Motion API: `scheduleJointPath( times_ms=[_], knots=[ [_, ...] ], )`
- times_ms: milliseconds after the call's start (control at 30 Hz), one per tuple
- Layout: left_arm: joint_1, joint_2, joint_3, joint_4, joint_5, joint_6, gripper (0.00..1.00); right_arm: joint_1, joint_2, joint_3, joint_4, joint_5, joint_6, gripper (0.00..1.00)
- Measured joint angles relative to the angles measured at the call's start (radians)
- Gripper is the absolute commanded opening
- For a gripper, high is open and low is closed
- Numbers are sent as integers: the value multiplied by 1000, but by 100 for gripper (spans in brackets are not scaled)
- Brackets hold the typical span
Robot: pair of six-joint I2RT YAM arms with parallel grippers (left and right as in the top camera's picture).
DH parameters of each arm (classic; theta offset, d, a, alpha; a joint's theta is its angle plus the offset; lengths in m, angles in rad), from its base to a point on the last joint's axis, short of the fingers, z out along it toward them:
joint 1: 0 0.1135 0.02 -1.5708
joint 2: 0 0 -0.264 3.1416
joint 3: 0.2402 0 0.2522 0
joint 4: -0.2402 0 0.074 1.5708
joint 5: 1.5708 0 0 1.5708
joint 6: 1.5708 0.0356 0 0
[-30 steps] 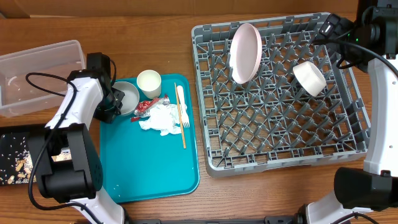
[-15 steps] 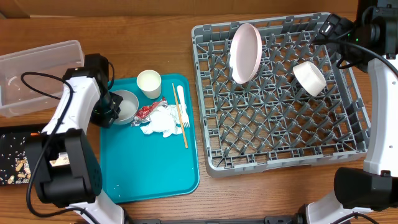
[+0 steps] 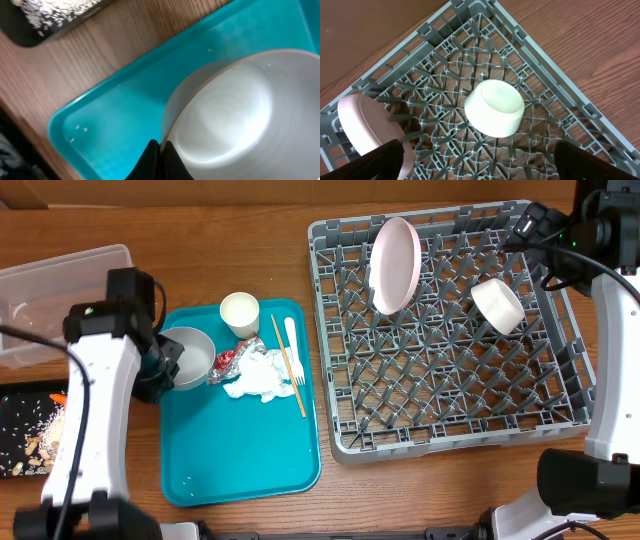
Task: Sort waste into correct bins and load items into the dishwasher rack
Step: 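Grasp the white bowl's rim with the left gripper and lift it, then carry the bowl toward the rack and grasp it with the right gripper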
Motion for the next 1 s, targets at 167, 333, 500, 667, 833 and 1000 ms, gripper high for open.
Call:
scheduleJointPath(
  times_ms=[167, 333, 500, 667, 833, 1000],
  knots=[
    [0, -109, 2, -13, 36, 57, 4, 0, 0, 0, 0, 0, 0, 100],
    [-1, -158, 3, 31, 182, 198, 4, 0, 0, 0, 42, -2, 1, 100],
    [-35, -158, 3, 61, 348, 350, 4, 0, 0, 0, 37, -103, 0, 100],
    [-119, -158, 3, 111, 394, 416, 4, 2, 0, 0, -69, -336, 0, 100],
    [-169, -154, 3, 155, 376, 413, 4, 49, 0, 0, -188, -472, -10, 100],
    [-213, -126, 3, 185, 384, 402, 4, 181, 0, -3, -204, -500, -33, 89]
  ],
)
